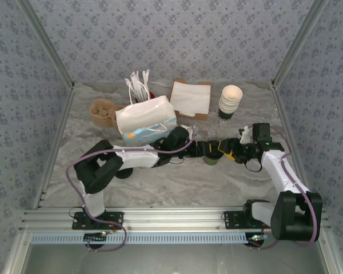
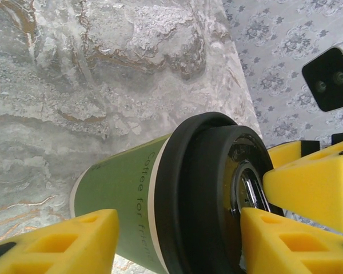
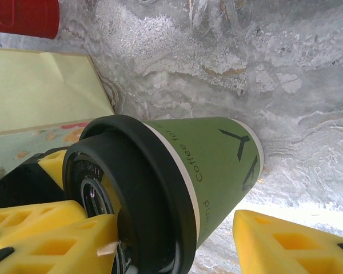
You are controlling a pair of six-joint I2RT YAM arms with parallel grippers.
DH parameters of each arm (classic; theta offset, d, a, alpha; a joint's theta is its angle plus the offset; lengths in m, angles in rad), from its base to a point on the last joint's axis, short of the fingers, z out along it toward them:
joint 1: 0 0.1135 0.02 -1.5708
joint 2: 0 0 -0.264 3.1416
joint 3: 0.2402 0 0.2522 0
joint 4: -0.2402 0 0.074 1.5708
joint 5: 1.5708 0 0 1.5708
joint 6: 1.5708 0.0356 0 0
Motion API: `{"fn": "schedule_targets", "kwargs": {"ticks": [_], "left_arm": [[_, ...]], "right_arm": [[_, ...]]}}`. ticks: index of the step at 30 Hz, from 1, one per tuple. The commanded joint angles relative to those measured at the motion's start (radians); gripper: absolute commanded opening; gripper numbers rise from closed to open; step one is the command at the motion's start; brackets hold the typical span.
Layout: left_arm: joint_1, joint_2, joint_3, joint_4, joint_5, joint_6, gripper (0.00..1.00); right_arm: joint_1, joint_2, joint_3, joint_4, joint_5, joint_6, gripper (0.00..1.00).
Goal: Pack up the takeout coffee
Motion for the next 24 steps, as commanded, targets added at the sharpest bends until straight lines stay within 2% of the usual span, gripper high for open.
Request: {"fn": "schedule_targets", "kwargs": {"ticks": [1, 7, 24], "left_arm": [[-0.005, 0.010, 0.004, -0.263, -0.027, 0.074, 0.63], [-0.003, -0.006, 0.053, -0.289, -0.026, 0.098, 0.66], [-0.003, 0.016, 0.079, -0.304, -0.029, 0.100, 0.65]], "right_arm": [[0.004, 0.011, 0.053, -0.020, 0.017, 0.013, 0.58], [0.000, 0.021, 0.091, -0.012, 0.034, 0.020, 0.60], [-0.006, 0.076, -0.011, 0.042, 0.089, 0.016, 0.55]]}}
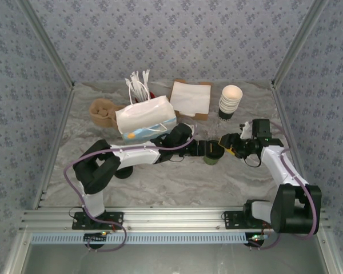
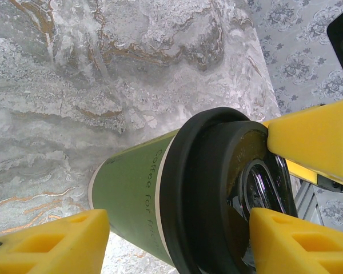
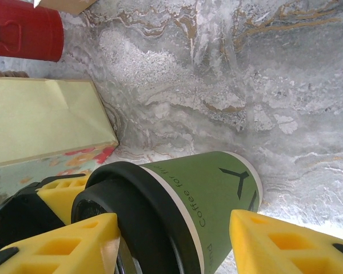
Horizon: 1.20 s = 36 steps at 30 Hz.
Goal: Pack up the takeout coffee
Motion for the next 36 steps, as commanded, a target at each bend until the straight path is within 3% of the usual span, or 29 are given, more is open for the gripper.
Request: {"fn": "schedule_targets", "kwargs": {"ticks": [1, 9, 16, 23, 29, 33, 36], "left_arm": [[-0.003, 0.024, -0.001, -0.133, -0.016, 0.036, 0.65], [-0.007, -0.009, 0.040, -0.172, -0.012, 0.067, 0.66], [-0.008, -0.112, 0.119, -0.230, 0.014, 0.130, 0.78], [-0.001, -0.248, 0.271, -0.470, -0.042, 0.236, 0.79], [0.010, -0.361, 0.508, -0.799, -0.204, 0.369, 0.78], [0.035, -0.448, 0.648, -0.989, -0.382, 0.449, 0.77], [0.100, -0.512, 0.694, -1.088, -0.490, 0.484, 0.77]], "right_arm": [[-0.005, 0.015, -0.042, -0.037, 0.065, -0.002, 0.55], [-0.003, -0.025, 0.020, -0.091, 0.054, -0.004, 0.57], [-0.002, -0.049, 0.118, -0.150, 0.070, -0.010, 0.58], [-0.001, -0.062, 0.228, -0.216, 0.067, -0.011, 0.59], [0.069, -0.108, 0.383, -0.271, 0.108, 0.029, 0.59], [0.192, -0.110, 0.516, -0.296, 0.183, 0.078, 0.58], [0.297, -0.090, 0.600, -0.301, 0.237, 0.088, 0.59]]}}
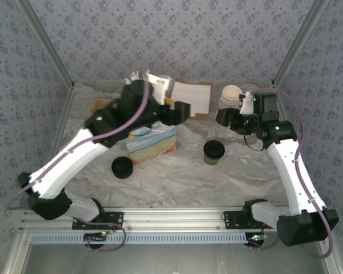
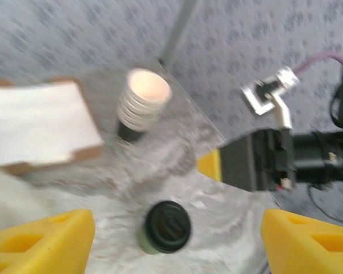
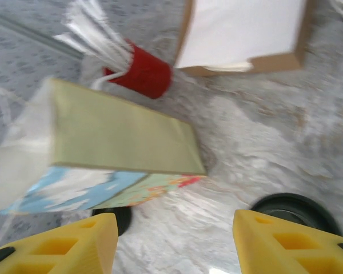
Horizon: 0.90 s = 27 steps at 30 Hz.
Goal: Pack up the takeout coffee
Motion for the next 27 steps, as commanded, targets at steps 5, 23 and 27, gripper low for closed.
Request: {"fn": "schedule_targets", "kwargs": {"ticks": [5, 23, 27], "left_arm": [[0.303, -0.183, -0.039, -0.241, -0.194, 0.102, 0.77], [0.942, 0.036, -0.341, -0.031, 0.170, 0.288, 0.77], [0.938, 0.174, -0.268, -0.059, 0.188, 0.316, 0.73]], "right_arm": [[0.215, 0.094, 0.193, -0.021, 0.165, -0.012, 0.60], [0.339, 0.538, 0.481, 0.069, 0.124, -0.107, 0.61], [0.341, 0.596, 0.517, 0.074, 0.101, -0.115, 0.61]]}}
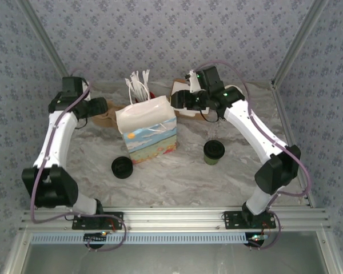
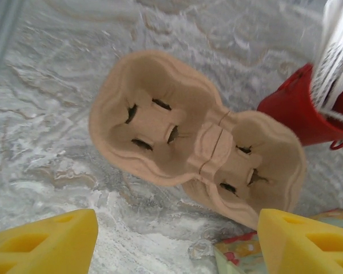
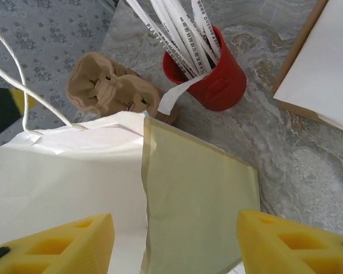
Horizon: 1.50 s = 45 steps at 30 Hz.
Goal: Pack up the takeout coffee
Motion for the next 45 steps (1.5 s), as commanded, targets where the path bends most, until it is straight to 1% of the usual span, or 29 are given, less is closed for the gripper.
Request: {"fn": "schedule_targets", "kwargs": {"ticks": [1, 5, 11, 16, 18, 22, 27, 33, 35, 38, 45], "left_arm": [[-0.008, 0.080, 0.088, 0.006, 0.046, 0.066, 0.72], [-0.046, 0.175, 0.150, -0.011, -0.010, 0.121, 0.72], [-0.108, 0.322, 0.278, -0.084, -0.106, 0.151, 0.73], [-0.134, 0.399, 0.310, -0.112, -0.130, 0.165, 0.71], [-0.146, 0.412, 0.307, -0.116, -0.159, 0.174, 0.69], [-0.148, 0.420, 0.293, -0.125, -0.162, 0.160, 0.64], [-0.150, 0.416, 0.252, -0.104, -0.162, 0.164, 0.61], [-0.155, 0.428, 0.254, -0.120, -0.168, 0.151, 0.60], [-0.161, 0.432, 0.254, -0.121, -0.183, 0.156, 0.57], [-0.164, 0.436, 0.262, -0.128, -0.191, 0.154, 0.51], [-0.165, 0.436, 0.275, -0.135, -0.191, 0.149, 0.46]], "right_arm": [[0.007, 0.037, 0.048, 0.009, -0.028, -0.035, 0.61], [0.012, 0.054, 0.061, 0.012, -0.040, -0.048, 0.61], [0.018, 0.070, 0.079, 0.002, -0.060, -0.048, 0.61], [0.018, 0.051, 0.068, -0.004, -0.049, -0.054, 0.61], [0.018, 0.042, 0.061, -0.003, -0.047, -0.055, 0.61], [0.019, 0.038, 0.054, 0.003, -0.051, -0.055, 0.61], [0.021, 0.052, 0.054, 0.008, -0.056, -0.049, 0.60], [0.029, 0.065, 0.060, 0.010, -0.058, -0.046, 0.60], [0.030, 0.067, 0.060, 0.010, -0.059, -0.044, 0.60], [0.033, 0.068, 0.061, 0.010, -0.058, -0.043, 0.60], [0.038, 0.070, 0.059, 0.008, -0.052, -0.045, 0.59]]}}
